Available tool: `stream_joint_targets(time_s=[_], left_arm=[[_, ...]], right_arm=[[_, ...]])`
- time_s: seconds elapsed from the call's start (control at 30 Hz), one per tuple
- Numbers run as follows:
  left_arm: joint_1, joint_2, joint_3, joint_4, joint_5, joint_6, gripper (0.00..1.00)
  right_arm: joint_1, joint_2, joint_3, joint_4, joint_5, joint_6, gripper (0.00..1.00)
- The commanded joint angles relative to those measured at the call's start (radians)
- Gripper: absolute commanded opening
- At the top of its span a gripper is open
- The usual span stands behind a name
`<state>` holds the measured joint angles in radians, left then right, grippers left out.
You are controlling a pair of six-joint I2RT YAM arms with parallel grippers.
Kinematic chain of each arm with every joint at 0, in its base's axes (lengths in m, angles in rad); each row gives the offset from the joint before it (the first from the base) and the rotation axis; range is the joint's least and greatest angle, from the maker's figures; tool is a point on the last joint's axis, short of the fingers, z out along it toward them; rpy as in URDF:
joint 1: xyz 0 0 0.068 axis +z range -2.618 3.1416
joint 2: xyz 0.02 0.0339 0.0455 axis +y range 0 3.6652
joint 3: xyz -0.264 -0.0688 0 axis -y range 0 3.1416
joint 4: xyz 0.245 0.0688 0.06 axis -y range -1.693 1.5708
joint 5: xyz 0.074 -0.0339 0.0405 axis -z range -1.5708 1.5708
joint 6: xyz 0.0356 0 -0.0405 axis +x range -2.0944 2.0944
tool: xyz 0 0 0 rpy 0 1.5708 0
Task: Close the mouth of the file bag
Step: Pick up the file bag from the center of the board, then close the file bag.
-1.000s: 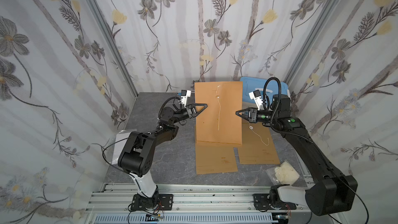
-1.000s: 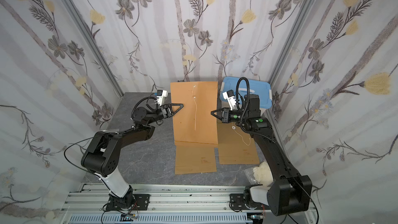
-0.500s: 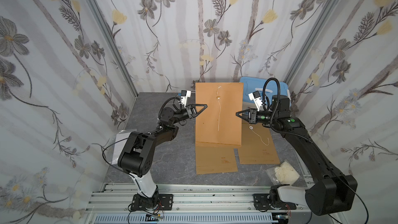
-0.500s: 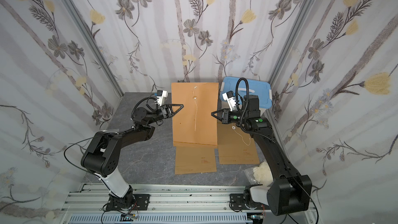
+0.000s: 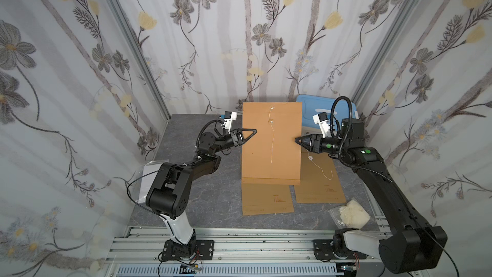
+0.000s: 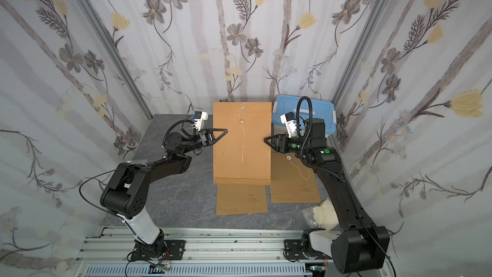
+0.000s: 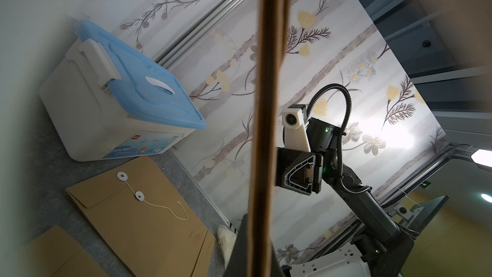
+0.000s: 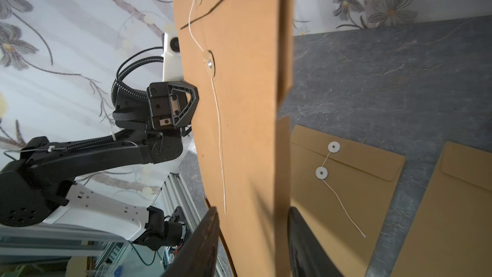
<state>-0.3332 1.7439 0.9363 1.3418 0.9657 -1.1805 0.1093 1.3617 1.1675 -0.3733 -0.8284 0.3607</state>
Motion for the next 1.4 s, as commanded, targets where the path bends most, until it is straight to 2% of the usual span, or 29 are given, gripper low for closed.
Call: stream_joint_targets(time_s=[0.0,0.17,0.33,0.57,0.73,1.37], left_arm=[[0.0,-0.018,-0.001,0.005,0.014,0.014,0.0],[-0.001,-0.06,-0.001,-0.137,0.006,0.114,0.0],[-0.008,-0.086,0.007,-0.208,0.008,0.168,0.0],[-0.031,-0.078,0.01,-0.178,0.018,0.143,0.0],[-0.05,-0.09,0.007,-0.17,0.026,0.142,0.0],[-0.076,-0.088,0.0,-0.128,0.021,0.122,0.0]], right_arm=[[-0.007,-0.06,0.006,0.004,0.12,0.024,0.45],[-0.001,-0.124,0.053,-0.025,0.137,0.052,0.47],[0.053,-0.1,0.128,-0.037,0.145,0.061,0.47],[0.193,0.052,0.271,-0.006,0.203,0.079,0.48],[0.24,0.161,0.36,0.013,0.204,0.097,0.48],[0.261,0.26,0.344,0.105,0.172,0.154,0.49]])
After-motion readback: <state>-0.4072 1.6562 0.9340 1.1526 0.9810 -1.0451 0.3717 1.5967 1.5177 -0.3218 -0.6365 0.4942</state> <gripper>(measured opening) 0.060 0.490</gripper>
